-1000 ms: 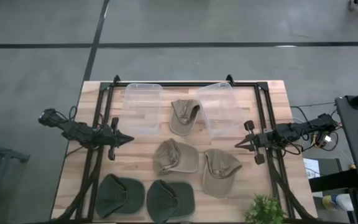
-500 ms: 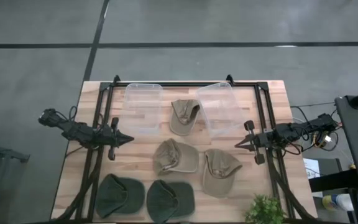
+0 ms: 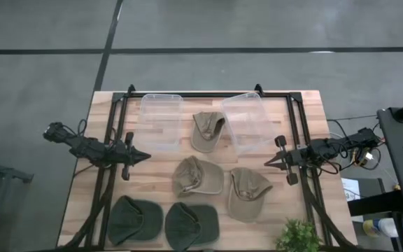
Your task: Pick & Place hat
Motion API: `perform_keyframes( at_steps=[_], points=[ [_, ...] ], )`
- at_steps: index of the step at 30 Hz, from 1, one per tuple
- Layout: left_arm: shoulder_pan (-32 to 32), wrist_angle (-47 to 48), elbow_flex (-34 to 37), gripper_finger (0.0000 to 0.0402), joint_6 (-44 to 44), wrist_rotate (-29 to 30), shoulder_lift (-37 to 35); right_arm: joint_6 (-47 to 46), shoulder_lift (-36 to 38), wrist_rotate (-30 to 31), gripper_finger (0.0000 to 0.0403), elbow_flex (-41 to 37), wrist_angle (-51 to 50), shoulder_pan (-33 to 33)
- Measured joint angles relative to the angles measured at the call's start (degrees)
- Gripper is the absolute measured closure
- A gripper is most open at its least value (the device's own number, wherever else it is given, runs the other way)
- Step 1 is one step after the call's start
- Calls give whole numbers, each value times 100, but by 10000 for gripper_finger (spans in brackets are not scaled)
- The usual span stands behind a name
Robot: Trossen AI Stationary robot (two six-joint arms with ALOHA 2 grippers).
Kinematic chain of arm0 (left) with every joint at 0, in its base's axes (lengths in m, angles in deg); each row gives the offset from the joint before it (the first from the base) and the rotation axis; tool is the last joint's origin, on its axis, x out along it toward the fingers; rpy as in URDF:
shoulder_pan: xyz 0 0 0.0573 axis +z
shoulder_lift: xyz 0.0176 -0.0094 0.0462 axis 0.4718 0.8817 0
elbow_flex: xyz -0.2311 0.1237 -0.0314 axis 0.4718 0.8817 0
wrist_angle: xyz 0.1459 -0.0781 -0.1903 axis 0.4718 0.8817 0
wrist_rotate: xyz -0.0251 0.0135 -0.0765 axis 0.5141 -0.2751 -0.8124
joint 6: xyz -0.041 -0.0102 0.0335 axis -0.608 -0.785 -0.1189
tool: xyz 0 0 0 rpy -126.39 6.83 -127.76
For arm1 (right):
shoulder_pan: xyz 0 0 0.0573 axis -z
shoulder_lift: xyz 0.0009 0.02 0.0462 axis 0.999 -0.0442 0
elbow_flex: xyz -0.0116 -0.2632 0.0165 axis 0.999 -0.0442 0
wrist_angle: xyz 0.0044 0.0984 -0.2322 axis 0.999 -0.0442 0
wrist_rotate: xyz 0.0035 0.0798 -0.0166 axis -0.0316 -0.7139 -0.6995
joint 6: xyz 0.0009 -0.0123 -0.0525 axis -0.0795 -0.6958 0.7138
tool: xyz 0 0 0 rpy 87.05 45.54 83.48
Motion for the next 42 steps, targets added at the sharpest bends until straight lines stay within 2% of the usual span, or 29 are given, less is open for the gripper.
perform_keyframes(
  at_steps=[14,20,28,31,34,37,42],
  points=[
    [0,1,-1,401,0,0,0,95,1,-1,394,1,1,1],
    [0,0,-2,401,0,-2,0,-1600,-1,-34,394,-2,101,0],
    [0,0,0,401,0,0,0,-3295,-1,-58,394,-2,1270,1],
    [0,0,-2,401,0,-2,0,-3858,2,-74,394,-2,1423,-1],
    [-1,0,-1,401,0,-1,0,-4882,-77,-157,394,-2,1420,-1],
    [0,1,0,401,0,-2,0,-5787,-330,-276,392,-2,1441,-53],
    [0,2,0,401,0,-2,0,-6530,-1338,150,373,-2,1693,-260]
  ],
)
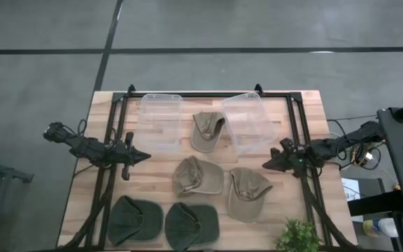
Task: Pick & Place hat
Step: Put the bottom right brown cap into the right transparent bin
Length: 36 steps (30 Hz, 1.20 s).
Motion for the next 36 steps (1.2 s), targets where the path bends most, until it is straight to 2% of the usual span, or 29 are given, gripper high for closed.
perform_keyframes(
  at_steps=[6,10,13,15,20,28,30,36],
  points=[
    [-1,-2,0,401,0,2,0,-968,-1649,101,320,166,746,-168],
    [0,0,0,401,0,2,0,-1243,-2819,98,279,841,734,-365],
    [0,0,0,401,0,1,0,-1411,-3706,-124,254,1604,573,-480],
    [0,-1,-1,401,0,2,0,-1653,-4251,-447,240,2238,-49,-541],
    [0,0,0,401,0,1,0,-2425,-5446,-947,218,3734,-2793,-757],
    [0,0,0,401,-1,2,0,-3502,-6541,-1740,215,5613,-6652,-1167],
    [0,0,0,401,0,0,0,-3608,-6717,-1744,215,5950,-7097,-1299],
    [0,3,0,401,-2,2,0,-3789,-7069,-1702,215,6128,-7139,-1382]
  ],
)
